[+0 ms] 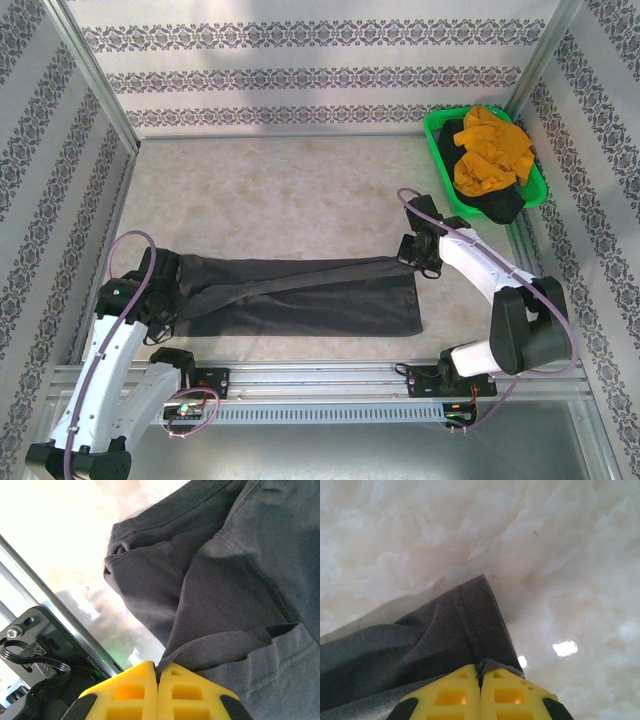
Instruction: Fold and stack the t-shirts
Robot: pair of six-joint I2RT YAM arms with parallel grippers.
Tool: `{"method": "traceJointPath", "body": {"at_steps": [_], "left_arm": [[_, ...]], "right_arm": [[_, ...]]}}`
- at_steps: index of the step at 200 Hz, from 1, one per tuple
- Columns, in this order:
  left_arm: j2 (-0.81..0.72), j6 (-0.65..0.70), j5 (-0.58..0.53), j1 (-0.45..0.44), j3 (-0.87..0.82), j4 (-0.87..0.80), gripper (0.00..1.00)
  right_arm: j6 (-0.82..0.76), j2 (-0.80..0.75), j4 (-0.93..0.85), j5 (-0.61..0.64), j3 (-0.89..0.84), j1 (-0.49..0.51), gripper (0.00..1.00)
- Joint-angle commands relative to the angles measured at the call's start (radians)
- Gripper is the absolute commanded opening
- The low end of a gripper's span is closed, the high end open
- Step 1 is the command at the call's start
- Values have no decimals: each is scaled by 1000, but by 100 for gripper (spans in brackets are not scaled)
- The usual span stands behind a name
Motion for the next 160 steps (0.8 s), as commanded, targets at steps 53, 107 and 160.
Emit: {"method": "traceJointPath", "body": {"at_steps": [53, 107, 160], "left_arm": [[30, -44, -36, -12, -78, 15, 0], [38, -41, -38, -13, -79, 0, 0], [65, -44, -36, -12, -94, 45, 0]], "right_arm": [[101, -101, -77, -48, -69, -4, 33], [155, -37, -40, -70, -20, -12, 36], [169, 83, -31, -91, -7, -15, 24]]}}
